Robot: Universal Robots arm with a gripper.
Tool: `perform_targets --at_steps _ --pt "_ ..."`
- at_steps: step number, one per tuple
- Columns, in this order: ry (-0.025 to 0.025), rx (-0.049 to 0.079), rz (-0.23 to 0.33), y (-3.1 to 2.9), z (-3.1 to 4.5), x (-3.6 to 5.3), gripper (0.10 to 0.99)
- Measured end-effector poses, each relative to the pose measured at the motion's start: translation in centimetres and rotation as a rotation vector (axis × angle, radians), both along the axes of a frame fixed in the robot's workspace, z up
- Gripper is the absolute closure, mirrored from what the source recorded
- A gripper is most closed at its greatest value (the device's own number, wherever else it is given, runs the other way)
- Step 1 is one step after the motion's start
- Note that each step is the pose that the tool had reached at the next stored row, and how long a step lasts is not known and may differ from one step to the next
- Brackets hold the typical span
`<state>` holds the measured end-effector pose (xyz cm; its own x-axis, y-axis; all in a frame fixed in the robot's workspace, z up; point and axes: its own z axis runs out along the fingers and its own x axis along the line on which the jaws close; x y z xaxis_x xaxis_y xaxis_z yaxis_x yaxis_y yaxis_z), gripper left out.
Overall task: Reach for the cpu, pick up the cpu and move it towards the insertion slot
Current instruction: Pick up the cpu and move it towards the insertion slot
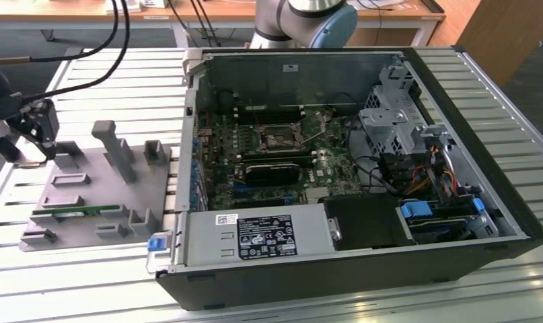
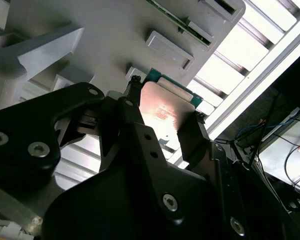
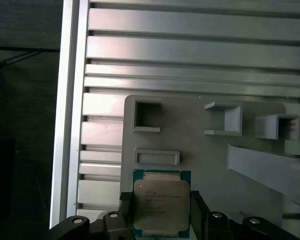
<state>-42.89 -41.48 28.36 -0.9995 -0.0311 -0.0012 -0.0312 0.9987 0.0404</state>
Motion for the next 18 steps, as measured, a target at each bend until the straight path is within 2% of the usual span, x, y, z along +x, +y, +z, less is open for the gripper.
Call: perform_targets --at_steps 11,18 --pt "0.0 0.0 0.0 0.04 3.43 0.0 0.541" --pt "0.0001 0.0 0.0 0.09 6.01 0.0 0.541"
